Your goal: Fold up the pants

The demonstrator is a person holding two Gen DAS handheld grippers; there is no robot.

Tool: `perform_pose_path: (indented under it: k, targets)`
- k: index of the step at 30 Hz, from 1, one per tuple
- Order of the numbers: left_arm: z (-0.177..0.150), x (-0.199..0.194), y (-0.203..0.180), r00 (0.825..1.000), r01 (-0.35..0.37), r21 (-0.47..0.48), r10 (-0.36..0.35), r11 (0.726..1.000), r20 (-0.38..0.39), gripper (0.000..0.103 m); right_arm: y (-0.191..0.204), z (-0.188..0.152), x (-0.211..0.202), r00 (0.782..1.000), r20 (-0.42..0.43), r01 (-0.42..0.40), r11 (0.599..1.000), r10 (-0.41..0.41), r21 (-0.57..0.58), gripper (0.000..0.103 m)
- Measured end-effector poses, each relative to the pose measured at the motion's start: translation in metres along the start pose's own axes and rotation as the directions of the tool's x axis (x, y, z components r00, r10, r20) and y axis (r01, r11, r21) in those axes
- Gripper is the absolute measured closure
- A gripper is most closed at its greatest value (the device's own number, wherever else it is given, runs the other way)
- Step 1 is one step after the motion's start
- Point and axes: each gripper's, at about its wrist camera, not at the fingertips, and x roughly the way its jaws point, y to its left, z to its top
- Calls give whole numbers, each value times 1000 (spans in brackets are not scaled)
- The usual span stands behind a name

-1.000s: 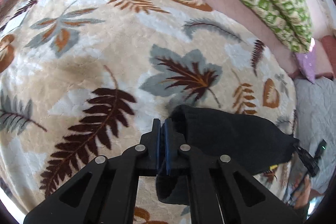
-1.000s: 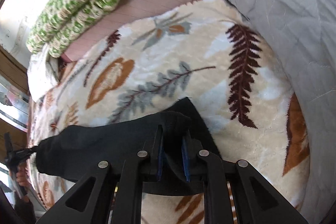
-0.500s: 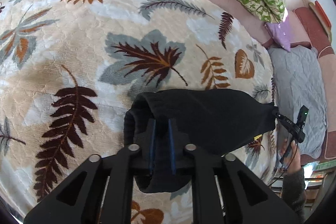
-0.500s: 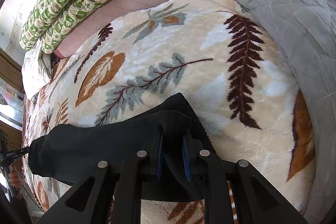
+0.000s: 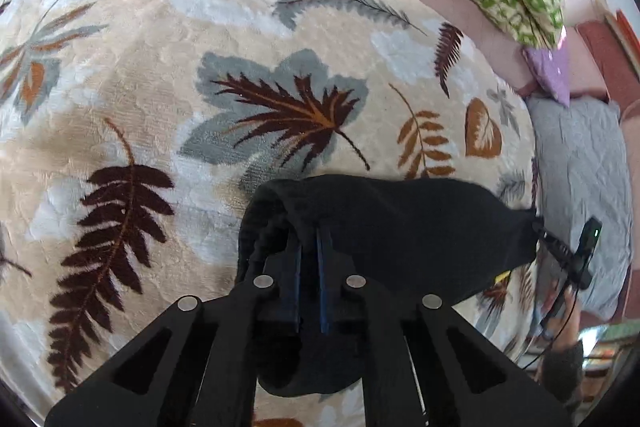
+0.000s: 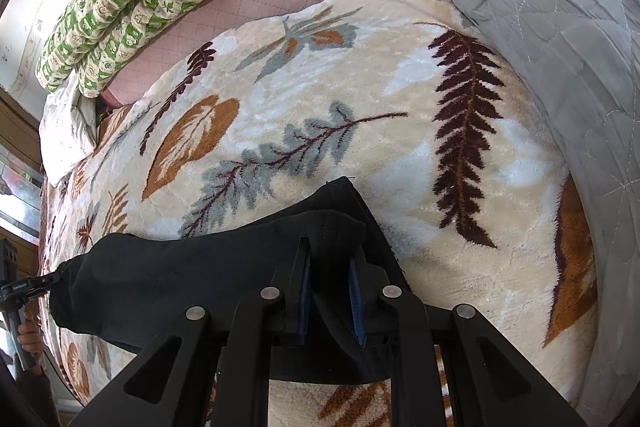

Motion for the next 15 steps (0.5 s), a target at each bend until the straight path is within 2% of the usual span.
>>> perform_pose_path:
  k: [3,6,8,12,15]
  targets:
    - [-1,-7,8,999,1,-67,3,998,53,100,2,0,-3,1000,7,9,1000,-9,-10,86]
    - [-4,-15,19,997,35,-122,-26,992,67,100,3,-1,-10,1000,23,1,1000,0,-16,87]
    - [-6,-22,22,995,46,-124,-35,991,89,100,4,-1,-17,999,34,-14,1000,15,-17,87]
    - [-2,-10,22,997,-20,-103,28,994,78,100,4,3,-26,997,66,-29,999,30,-20,86]
    - [1,-1,19,994,-69,-81,75,994,74,100,2,5,-12,999,34,3,1000,-3,-11,85]
